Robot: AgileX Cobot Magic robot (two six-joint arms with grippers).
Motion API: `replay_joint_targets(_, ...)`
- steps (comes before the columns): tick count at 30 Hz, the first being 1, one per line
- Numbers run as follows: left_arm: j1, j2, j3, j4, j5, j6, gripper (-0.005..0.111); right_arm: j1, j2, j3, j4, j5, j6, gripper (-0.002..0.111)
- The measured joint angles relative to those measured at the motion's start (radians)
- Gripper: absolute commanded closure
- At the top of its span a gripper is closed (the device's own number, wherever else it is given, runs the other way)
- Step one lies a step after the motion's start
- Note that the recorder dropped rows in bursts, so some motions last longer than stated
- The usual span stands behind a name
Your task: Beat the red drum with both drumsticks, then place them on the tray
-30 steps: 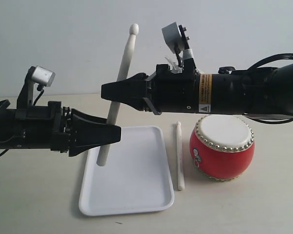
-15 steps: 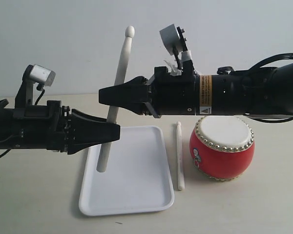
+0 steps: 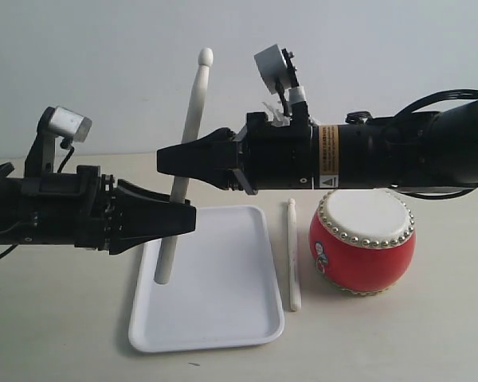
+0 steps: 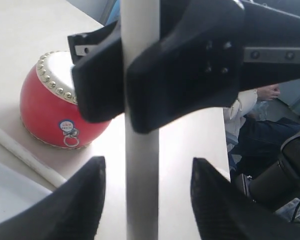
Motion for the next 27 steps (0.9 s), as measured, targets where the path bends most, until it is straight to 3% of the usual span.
replay_joint_targets(4, -0.003, 0.0, 0.0, -0.002, 0.0, 0.0, 0.057, 0.0, 0.0, 0.0, 0.0, 0.0, 0.0, 0.108)
replay_joint_targets(9, -0.058, 0.0, 0.0, -0.018, -0.06, 0.014, 0.057, 0.0, 0.0, 0.0, 0.0, -0.002, 0.0, 0.108)
replay_joint_targets(17, -0.058, 0.0, 0.0, -0.009, -0.095, 0.014, 0.058, 0.0, 0.002, 0.0, 0.0, -0.002, 0.0, 0.108)
replay_joint_targets(19, -0.058, 0.0, 0.0, -0.007, -0.095, 0.014, 0.066, 0.0, 0.002, 0.0, 0.0, -0.002, 0.0, 0.108)
replay_joint_targets(25, -0.058, 0.0, 0.0, -0.011, -0.098, 0.015, 0.107, 0.0, 0.002, 0.0, -0.002, -0.002, 0.0, 0.108)
replay_joint_targets(27, -0.058, 0.0, 0.0, -0.015, -0.1, 0.015, 0.107, 0.0, 0.002, 0.0, -0.005, -0.004, -0.002, 0.108)
